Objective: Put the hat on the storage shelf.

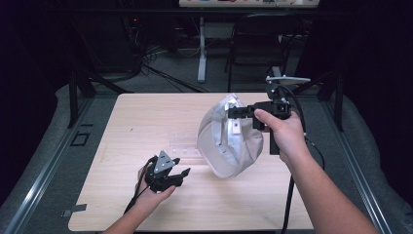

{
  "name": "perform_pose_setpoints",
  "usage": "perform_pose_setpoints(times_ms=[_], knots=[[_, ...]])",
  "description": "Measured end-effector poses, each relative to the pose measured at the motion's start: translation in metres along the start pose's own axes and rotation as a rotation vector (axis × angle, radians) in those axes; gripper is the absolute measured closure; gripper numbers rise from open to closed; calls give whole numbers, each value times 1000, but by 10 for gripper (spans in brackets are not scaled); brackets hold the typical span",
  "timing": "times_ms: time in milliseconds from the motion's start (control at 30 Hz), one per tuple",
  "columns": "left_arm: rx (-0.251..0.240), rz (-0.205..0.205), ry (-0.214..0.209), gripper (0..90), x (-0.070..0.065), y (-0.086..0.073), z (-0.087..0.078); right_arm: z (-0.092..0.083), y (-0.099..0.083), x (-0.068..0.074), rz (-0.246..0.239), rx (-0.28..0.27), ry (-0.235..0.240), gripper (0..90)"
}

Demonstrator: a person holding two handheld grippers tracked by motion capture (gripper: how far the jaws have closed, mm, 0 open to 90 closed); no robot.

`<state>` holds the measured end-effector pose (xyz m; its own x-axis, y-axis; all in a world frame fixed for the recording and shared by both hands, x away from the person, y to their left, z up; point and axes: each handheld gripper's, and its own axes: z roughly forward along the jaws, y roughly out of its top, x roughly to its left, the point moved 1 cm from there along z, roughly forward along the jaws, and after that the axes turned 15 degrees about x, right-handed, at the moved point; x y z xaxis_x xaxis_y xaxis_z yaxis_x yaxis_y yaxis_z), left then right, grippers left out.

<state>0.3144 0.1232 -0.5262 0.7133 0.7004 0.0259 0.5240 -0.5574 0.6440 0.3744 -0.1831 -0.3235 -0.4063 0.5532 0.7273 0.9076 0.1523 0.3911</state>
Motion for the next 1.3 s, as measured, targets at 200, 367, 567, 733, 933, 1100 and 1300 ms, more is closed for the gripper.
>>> perform_pose_setpoints(times_ms=[200, 367, 567, 733, 933, 1100, 1300], knots=[[-10, 50, -2, 388, -20, 18, 4, 2, 7, 3, 2, -10, -12, 821], [-27, 75, -29, 338, -37, 27, 9, 5, 11, 6, -5, -20, -19, 822], [-43, 110, -57, 306, -56, 37, 10, 10, 14, 8, -7, -15, -27, 822], [-39, 131, -65, 306, -69, 41, 13, 15, 17, 9, -5, -14, -22, 822], [-45, 140, -54, 294, -81, 48, 17, 17, 18, 9, -5, -20, -20, 822], [-43, 145, -4, 315, -90, 58, 24, 18, 18, 9, -2, -20, -23, 822], [7, 152, 86, 489, -89, 62, 27, 18, 18, 10, -5, -18, -23, 822]])
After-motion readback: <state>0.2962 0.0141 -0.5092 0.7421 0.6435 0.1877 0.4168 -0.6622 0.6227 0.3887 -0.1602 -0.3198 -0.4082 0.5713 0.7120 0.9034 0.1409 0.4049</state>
